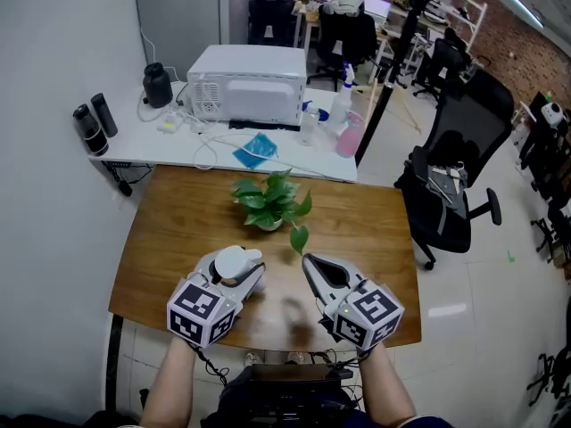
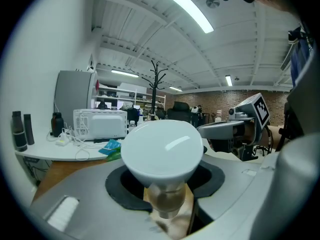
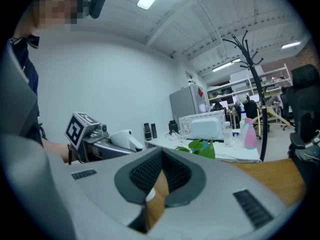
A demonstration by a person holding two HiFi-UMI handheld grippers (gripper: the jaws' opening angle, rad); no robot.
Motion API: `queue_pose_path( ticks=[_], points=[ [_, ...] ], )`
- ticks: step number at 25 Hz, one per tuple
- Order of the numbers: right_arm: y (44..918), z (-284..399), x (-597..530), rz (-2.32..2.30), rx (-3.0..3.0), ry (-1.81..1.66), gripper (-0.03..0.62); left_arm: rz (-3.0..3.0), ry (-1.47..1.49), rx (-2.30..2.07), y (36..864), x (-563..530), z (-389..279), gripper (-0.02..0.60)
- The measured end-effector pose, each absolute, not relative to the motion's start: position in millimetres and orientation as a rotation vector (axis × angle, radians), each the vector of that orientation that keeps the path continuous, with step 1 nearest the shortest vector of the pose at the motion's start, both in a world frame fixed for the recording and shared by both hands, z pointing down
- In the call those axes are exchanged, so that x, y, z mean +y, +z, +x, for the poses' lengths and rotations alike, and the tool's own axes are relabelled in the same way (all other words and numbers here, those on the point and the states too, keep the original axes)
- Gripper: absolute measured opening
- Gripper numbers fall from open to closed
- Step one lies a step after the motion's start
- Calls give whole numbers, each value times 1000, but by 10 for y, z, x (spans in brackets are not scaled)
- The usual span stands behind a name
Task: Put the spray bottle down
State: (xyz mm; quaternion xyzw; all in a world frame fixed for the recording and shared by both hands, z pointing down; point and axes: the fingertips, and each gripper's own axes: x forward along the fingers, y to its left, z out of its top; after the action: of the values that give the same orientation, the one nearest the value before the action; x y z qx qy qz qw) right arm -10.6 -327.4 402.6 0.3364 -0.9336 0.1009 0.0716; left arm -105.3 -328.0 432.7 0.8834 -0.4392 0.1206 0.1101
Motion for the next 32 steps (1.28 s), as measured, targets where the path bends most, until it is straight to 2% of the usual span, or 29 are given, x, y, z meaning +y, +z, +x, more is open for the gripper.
queue_pose_path(
  ticks=[19,32],
  points=[
    [4124,-26,-3339,986,-2814,327,2,2593,413,-1317,4454,-3381,-880,204],
    [4294,62,-3352,998,-2764,368,2,2631,528,-1326,5006,-3980,-671,204]
  ],
)
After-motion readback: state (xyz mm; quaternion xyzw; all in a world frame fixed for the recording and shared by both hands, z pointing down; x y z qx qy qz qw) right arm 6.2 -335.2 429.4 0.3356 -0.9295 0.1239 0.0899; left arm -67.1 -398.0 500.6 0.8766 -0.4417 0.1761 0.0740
